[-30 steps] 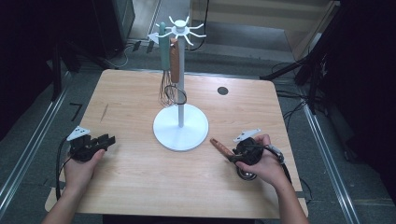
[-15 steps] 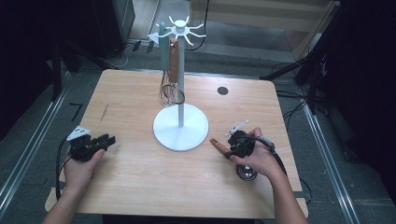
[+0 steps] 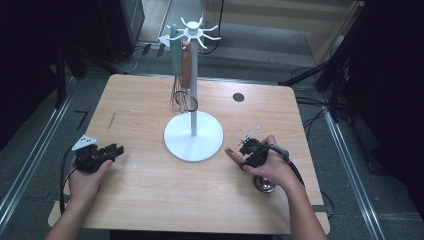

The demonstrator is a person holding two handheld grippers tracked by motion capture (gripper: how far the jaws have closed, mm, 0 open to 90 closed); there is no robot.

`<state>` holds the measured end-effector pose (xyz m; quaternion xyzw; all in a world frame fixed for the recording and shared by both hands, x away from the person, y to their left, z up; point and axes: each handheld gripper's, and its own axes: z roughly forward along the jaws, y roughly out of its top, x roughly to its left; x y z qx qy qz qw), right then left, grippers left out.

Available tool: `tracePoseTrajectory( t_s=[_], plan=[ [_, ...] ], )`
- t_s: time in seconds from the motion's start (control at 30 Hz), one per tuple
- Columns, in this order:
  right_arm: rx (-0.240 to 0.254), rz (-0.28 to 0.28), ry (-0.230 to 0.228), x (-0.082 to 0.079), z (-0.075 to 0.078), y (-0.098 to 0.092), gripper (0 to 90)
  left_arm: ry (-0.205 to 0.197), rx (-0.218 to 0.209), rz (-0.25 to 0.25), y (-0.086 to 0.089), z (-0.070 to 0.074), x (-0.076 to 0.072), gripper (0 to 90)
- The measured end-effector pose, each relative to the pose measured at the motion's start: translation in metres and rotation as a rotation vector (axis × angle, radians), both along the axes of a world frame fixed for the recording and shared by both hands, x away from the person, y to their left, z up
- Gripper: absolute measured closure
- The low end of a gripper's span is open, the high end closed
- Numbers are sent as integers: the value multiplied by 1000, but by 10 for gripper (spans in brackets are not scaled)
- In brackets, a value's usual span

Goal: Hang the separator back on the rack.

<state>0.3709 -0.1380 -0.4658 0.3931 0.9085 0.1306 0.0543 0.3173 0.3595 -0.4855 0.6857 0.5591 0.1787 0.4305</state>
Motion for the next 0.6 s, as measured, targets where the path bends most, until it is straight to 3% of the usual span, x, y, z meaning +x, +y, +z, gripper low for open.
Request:
tracePoseTrajectory(
  t_s=[0.37, 0.6],
  plan=[
    [-29, -39, 23, 4, 2, 14, 688, -4, 3, -5, 0, 0, 0, 625],
    [-6, -76, 17, 1, 1, 12, 697, -1, -2, -3, 0, 0, 0, 621]
  ],
)
